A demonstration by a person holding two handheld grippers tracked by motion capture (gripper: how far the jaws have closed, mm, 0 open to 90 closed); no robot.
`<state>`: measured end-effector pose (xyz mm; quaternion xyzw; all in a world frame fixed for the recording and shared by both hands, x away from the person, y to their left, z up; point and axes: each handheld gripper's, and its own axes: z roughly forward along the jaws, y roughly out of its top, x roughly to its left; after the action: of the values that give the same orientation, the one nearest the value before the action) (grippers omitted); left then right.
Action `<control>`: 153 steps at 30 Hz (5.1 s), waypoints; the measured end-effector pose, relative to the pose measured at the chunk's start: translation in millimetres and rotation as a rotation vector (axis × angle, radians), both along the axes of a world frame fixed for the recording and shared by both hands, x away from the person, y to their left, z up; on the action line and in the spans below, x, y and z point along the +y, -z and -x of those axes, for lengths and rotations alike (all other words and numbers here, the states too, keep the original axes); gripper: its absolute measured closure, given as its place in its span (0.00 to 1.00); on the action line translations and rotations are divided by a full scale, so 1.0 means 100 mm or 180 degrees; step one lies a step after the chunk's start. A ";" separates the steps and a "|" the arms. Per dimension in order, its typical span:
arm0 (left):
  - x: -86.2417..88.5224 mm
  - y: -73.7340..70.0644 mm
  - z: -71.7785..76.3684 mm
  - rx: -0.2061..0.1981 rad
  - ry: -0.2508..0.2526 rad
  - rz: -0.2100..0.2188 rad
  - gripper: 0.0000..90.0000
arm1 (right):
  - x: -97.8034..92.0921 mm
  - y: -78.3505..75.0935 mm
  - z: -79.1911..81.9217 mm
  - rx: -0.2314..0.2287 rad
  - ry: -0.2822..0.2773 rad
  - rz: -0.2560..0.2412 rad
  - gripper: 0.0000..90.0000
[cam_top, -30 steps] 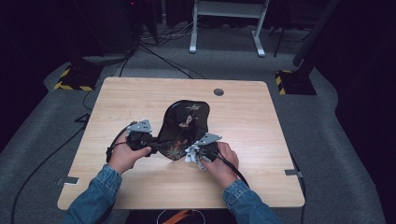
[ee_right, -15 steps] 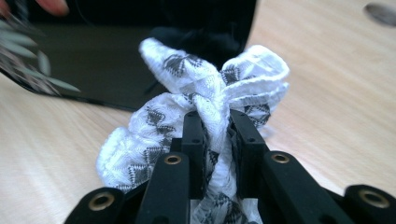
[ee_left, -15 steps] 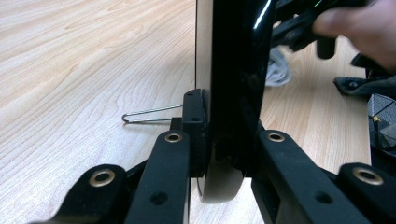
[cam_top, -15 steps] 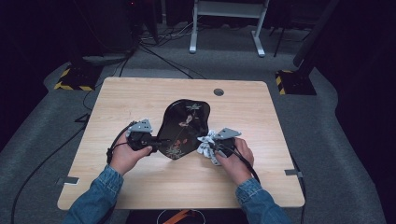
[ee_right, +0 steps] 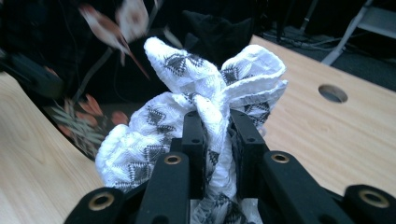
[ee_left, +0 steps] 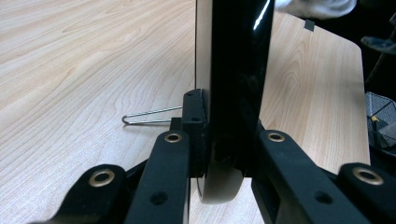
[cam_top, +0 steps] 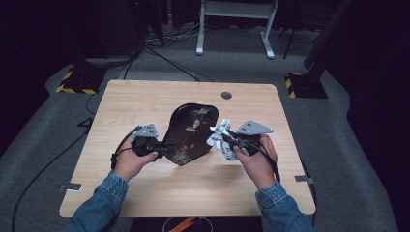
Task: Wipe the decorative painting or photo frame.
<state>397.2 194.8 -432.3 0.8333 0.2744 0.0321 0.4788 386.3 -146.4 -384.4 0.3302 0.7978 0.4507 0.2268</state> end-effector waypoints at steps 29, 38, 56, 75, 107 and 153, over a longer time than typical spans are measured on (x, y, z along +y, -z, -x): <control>-0.04 0.01 0.05 -0.0013 0.0117 0.0018 0.89 | 0.62 -1.00 -0.13 -0.0347 -0.0454 -0.0304 0.87; -0.08 0.00 0.07 -0.0021 0.0172 0.0004 0.89 | 0.84 -1.02 -0.22 -0.0347 -0.0473 -0.0217 0.87; -0.08 0.01 0.07 -0.0018 0.0173 0.0027 0.89 | 0.64 -0.91 -0.35 -0.0302 -0.0287 -0.0106 0.88; -0.07 0.01 0.06 0.0003 0.0161 0.0036 0.89 | 0.48 -0.78 -0.38 -0.0350 -0.0101 0.0122 0.88; -0.07 0.02 0.06 0.0005 0.0176 0.0052 0.89 | 0.13 -0.44 -0.39 -0.0204 0.0193 0.0279 0.87; -0.08 0.01 0.05 -0.0005 0.0181 0.0011 0.89 | 0.17 0.16 -0.35 0.0243 0.0134 0.0611 0.88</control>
<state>392.5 187.1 -433.2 0.8399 0.2503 0.0185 0.4812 421.7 -129.8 -400.3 0.3407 0.8382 0.3545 0.2362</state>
